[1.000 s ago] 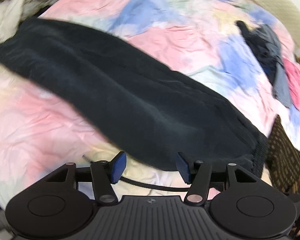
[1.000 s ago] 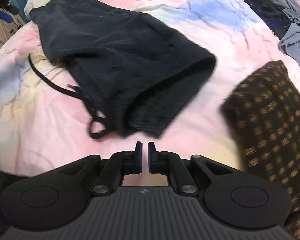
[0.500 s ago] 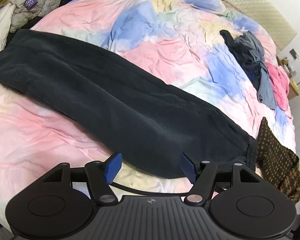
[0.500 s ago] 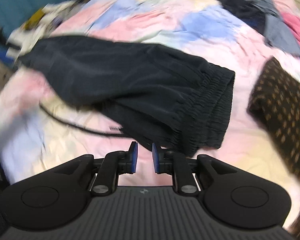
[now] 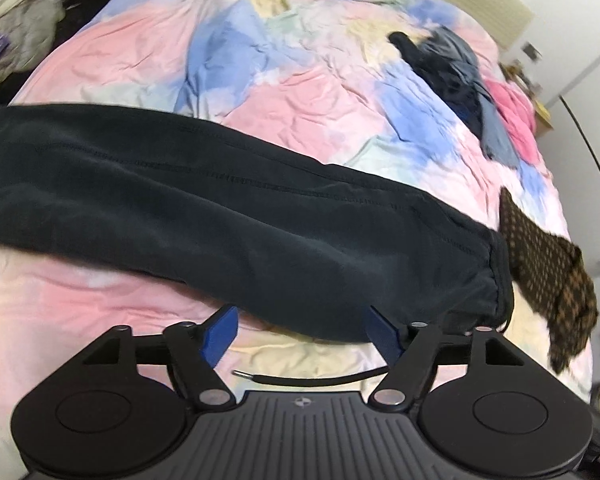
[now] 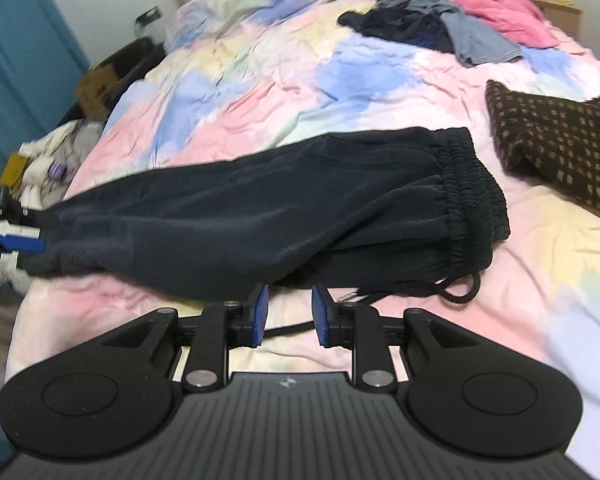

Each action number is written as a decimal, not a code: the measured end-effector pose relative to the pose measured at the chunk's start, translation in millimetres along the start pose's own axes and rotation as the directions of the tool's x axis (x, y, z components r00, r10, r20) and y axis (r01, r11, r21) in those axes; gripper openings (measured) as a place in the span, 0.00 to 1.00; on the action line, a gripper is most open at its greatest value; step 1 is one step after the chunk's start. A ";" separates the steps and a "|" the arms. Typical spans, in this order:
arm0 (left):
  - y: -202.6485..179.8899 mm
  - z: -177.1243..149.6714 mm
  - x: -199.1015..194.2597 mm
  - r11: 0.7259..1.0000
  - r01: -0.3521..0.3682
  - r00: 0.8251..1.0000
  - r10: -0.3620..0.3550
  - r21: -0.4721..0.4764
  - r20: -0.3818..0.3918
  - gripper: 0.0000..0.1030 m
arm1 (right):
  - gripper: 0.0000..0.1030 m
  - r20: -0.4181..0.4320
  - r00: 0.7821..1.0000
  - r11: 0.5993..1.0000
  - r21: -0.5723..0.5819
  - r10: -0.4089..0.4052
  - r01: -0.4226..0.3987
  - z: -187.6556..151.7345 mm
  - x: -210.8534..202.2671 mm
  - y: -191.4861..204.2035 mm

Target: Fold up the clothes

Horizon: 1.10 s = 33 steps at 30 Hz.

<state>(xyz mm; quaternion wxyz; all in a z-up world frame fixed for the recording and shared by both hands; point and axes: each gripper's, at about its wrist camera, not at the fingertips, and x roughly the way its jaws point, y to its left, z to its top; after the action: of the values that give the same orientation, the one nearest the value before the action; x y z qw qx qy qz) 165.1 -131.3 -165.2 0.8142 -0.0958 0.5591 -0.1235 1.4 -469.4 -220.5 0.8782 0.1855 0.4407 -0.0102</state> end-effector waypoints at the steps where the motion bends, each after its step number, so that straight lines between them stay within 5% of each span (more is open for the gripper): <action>1: 2.7 0.7 -0.1 1.000 0.000 1.000 0.000 0.016 -0.005 0.74 | 0.25 0.012 1.000 1.000 0.013 -0.014 0.014 -1.5 -1.4 6.8; 8: 11.1 -0.8 5.7 0.997 0.069 0.997 -0.068 0.041 -0.031 0.78 | 0.29 0.037 0.996 0.991 0.113 -0.079 0.074 -10.9 -5.8 29.3; 20: 32.0 -1.0 23.5 1.000 0.027 0.994 -0.027 -0.004 -0.106 0.80 | 0.68 0.062 0.995 0.926 0.376 -0.072 0.043 1.7 40.6 -11.4; 27: 62.7 20.5 33.6 0.993 -0.050 0.990 0.035 -0.105 -0.137 0.80 | 0.74 0.030 0.996 0.774 0.631 -0.082 0.045 3.2 95.1 -73.9; 33: 73.9 45.7 56.1 0.978 -0.115 0.980 0.084 -0.171 -0.183 0.80 | 0.75 0.051 0.989 0.576 0.816 -0.136 0.037 -10.2 135.3 -133.9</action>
<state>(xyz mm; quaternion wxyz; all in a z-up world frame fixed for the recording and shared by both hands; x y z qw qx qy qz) 234.0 -77.5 -220.4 0.7550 -0.1300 0.6415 -0.0391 52.0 -571.0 -373.7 0.7167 0.5442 0.3475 -0.2636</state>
